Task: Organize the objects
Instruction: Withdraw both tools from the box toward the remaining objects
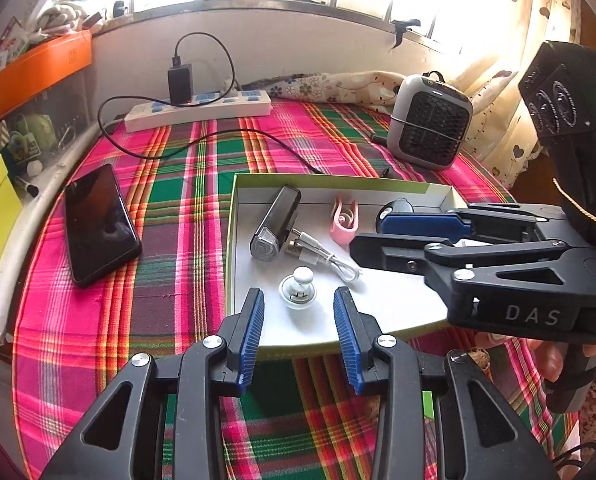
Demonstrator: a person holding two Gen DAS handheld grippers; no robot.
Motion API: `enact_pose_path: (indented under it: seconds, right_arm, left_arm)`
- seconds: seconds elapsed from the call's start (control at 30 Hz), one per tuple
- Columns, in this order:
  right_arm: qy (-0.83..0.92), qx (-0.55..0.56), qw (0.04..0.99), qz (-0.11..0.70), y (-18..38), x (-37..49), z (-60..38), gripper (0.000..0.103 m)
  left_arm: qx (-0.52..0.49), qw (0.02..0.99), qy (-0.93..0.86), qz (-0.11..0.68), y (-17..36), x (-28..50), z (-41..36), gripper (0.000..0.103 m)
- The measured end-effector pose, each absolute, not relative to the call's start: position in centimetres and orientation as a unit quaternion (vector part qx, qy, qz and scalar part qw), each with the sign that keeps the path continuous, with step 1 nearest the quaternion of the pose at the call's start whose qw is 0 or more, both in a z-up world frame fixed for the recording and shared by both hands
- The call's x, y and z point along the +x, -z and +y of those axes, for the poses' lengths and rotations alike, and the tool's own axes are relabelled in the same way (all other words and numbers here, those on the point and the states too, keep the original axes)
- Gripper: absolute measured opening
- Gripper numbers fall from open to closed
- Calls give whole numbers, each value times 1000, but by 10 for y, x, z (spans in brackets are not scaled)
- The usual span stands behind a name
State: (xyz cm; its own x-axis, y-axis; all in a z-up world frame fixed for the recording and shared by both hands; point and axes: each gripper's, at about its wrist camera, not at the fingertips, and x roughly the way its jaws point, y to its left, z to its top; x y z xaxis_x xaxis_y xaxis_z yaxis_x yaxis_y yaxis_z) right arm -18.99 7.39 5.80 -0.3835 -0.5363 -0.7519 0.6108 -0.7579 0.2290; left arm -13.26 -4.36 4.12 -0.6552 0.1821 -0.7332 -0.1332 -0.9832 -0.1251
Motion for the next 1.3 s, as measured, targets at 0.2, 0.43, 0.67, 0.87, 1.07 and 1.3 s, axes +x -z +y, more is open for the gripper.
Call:
enact_pose_path:
  seconds: [0.2,0.43,0.67,0.87,1.07,1.3]
  right_arm:
    - [851,411,323,48,-70,-168,89,38]
    - [870,394,292,42,-76,-143,112,42]
    - [883,383,266,51,-77,-120,126,44]
    - [895,376,238,40,-72,-102,148,44]
    - [899,386,204,25,-61,-89,173,44]
    - [898,398,188,6,-49,-83,191,44]
  left_arm:
    - [-398,86,-913,-29,-48,-120,-42,34]
    - [-389,82,-917,-35,-51,-103,-46,34]
    - [-385,94,-917,-40,-50,-91,-46,34]
    - [-386,109,-914,-55,-46,-82,-47,34]
    - [-392,133,-909,-58,-37,-76,-47,36]
    - [-406,163,-898,-47,-24,-72,-37,40]
